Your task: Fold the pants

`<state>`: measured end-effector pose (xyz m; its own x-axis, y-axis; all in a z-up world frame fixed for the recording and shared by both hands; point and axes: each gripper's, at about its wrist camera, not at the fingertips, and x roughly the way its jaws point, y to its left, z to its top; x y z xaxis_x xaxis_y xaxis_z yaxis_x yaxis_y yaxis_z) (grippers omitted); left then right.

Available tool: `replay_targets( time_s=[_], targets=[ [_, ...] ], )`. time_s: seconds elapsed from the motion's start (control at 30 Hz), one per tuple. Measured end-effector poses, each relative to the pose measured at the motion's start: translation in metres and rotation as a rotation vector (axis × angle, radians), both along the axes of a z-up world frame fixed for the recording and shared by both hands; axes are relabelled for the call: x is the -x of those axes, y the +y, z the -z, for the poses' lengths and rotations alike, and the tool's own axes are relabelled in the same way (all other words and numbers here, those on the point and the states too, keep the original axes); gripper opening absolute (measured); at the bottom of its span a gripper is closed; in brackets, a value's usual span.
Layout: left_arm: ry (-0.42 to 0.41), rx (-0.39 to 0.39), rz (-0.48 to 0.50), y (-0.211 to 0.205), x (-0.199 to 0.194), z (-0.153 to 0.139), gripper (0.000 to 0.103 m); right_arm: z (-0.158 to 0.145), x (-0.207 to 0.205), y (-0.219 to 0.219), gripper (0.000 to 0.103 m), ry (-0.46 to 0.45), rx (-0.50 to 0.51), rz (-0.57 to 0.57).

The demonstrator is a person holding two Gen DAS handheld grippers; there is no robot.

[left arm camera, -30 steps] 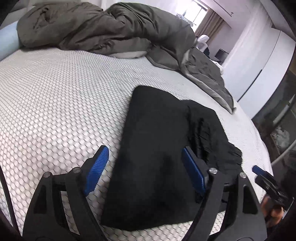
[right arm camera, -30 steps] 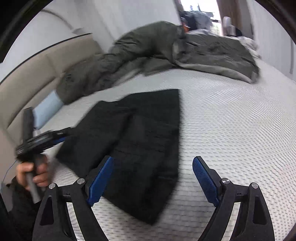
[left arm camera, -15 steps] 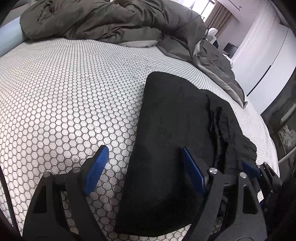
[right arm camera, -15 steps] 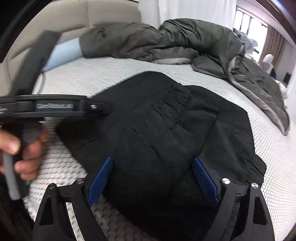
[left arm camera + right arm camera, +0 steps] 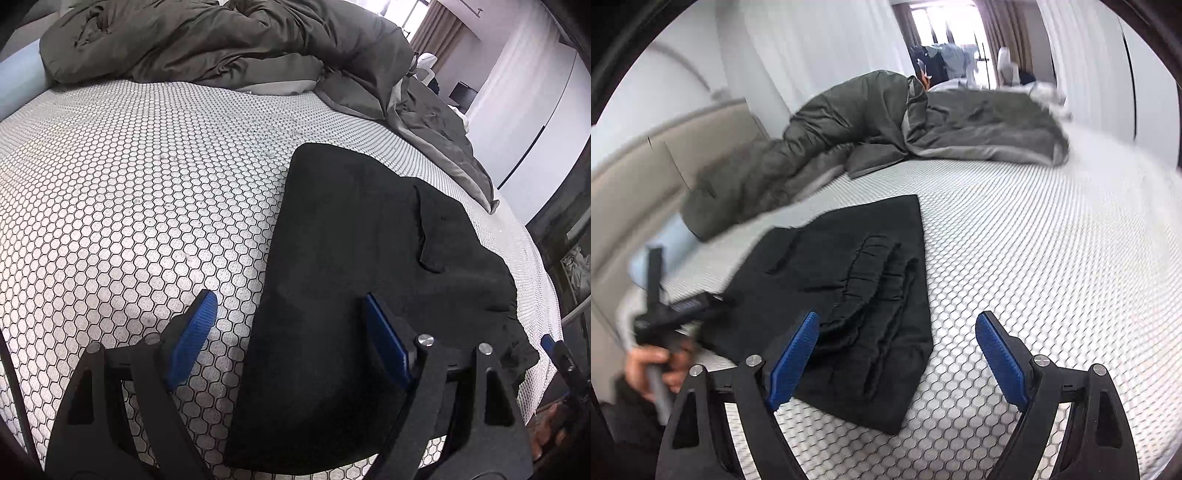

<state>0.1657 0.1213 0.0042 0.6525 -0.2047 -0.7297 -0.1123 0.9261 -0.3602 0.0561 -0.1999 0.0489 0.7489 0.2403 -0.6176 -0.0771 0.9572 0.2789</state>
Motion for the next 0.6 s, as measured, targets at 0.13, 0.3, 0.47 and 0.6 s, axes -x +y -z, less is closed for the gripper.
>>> replay_targets(
  time_s=[0.13, 0.3, 0.47, 0.6],
  targets=[
    [-0.008, -0.016, 0.006, -0.001, 0.003, -0.003, 0.079, -0.002, -0.004, 0.008, 0.077, -0.005, -0.13, -0.121],
    [-0.02, -0.026, 0.012, 0.001, 0.005, -0.006, 0.079, 0.017, -0.028, 0.028, 0.072, 0.126, -0.224, -0.192],
    [-0.055, -0.038, 0.026, 0.002, 0.01, -0.014, 0.079, 0.05, -0.059, 0.02, 0.023, 0.229, -0.318, -0.107],
    [-0.124, -0.017, 0.038, 0.006, 0.023, -0.029, 0.079, 0.029, -0.047, 0.01, 0.008, 0.146, -0.373, -0.141]
  ],
)
